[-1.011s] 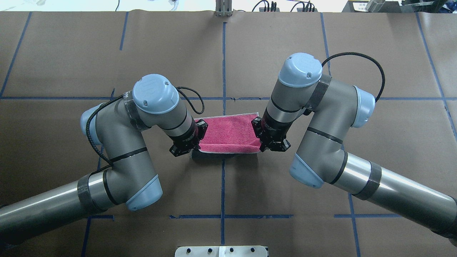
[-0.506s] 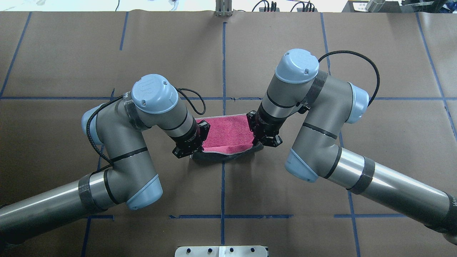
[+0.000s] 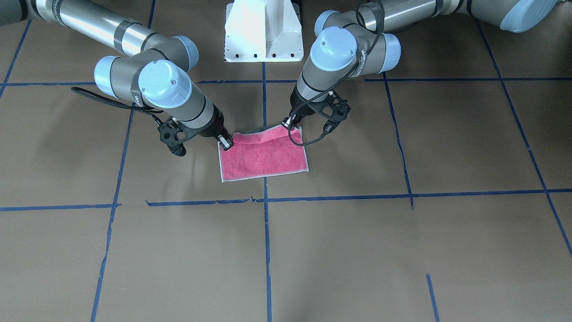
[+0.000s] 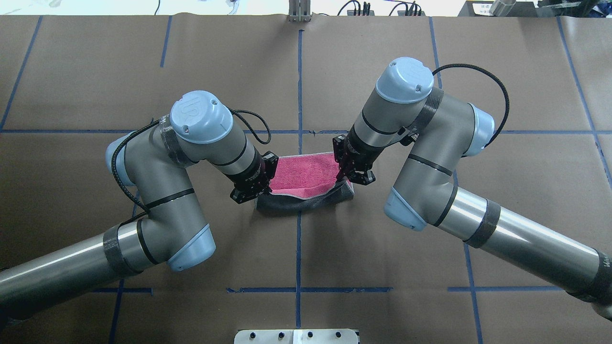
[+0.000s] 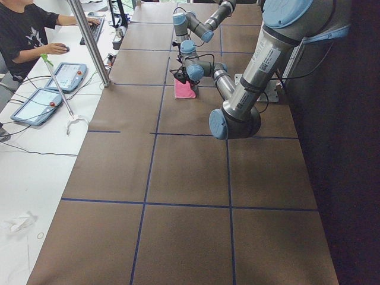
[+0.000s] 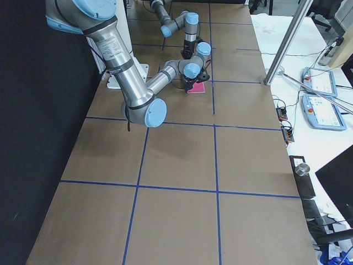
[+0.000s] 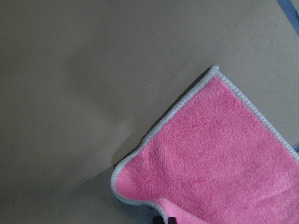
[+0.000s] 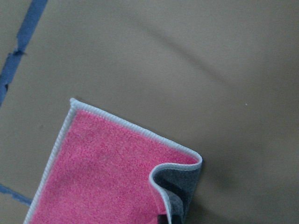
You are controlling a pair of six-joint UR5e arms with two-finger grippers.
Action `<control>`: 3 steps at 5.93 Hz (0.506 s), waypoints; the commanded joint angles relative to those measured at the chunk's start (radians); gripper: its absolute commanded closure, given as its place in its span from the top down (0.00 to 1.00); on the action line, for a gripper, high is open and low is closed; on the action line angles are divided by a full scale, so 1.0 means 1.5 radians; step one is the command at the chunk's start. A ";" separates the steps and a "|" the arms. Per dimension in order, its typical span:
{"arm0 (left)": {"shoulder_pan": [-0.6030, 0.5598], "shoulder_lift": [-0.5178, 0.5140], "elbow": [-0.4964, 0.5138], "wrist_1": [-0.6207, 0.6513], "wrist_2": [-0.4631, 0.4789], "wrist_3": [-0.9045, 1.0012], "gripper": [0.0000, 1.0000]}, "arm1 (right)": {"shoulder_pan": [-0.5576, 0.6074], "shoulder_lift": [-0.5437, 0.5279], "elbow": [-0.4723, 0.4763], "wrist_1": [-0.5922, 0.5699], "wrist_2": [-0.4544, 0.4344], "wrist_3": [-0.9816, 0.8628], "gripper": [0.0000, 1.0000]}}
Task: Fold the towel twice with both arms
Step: 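Lay the held edge onto the far edge with both grippers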
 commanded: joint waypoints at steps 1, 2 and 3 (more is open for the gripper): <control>-0.012 -0.001 0.040 -0.056 0.000 -0.022 0.00 | 0.012 0.007 -0.009 0.001 0.000 0.007 0.11; -0.016 -0.001 0.042 -0.057 0.000 -0.026 0.00 | 0.015 0.017 -0.023 0.003 0.000 0.029 0.11; -0.022 0.000 0.048 -0.058 0.000 -0.031 0.00 | 0.015 0.040 -0.060 0.006 0.000 0.030 0.11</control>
